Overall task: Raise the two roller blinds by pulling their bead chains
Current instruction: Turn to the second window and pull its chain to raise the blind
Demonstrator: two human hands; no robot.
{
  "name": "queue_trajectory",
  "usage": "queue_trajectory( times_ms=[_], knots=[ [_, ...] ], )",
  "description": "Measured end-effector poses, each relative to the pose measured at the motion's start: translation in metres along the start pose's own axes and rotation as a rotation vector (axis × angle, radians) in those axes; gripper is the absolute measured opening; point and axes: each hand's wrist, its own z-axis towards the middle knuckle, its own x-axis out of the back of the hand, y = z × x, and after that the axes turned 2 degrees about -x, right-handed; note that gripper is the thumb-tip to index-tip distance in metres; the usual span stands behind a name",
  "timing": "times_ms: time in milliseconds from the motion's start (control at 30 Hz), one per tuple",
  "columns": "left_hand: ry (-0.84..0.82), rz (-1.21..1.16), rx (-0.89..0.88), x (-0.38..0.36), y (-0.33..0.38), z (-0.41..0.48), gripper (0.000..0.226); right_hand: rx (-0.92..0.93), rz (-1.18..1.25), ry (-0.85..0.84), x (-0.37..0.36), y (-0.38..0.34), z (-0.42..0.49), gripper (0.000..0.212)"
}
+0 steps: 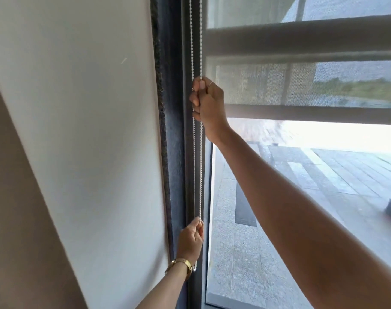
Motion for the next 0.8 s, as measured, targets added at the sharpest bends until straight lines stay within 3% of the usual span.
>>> queue_trajectory(
  times_ms=[267,500,567,633,700,800],
  knots=[
    [-0.021,-0.127,0.039,-0.005,-0.004,0.012,0.047,0.017,-0.088,0.058,0.018,-0.002,0.002,0.036],
    [-0.137,0.007,0.021,-0.015,-0.015,0.02,0.046,0.008,-0.067,0.059,0.025,-0.008,-0.001,0.036],
    [-0.264,0.051,0.068,-0.018,-0.016,0.017,0.036,0.022,-0.06,0.048,0.024,-0.008,0.0,0.032],
    [-0.502,0.353,0.107,-0.017,-0.026,0.011,0.02,0.032,-0.059,0.034,0.022,-0.008,0.0,0.031],
    [-0.673,0.584,0.119,-0.021,-0.039,0.004,0.033,0.039,-0.047,0.021,0.02,-0.007,-0.001,0.033],
    [-0.715,0.621,0.16,-0.025,-0.037,-0.01,0.048,0.058,-0.05,0.036,0.021,-0.008,-0.002,0.036]
  ],
)
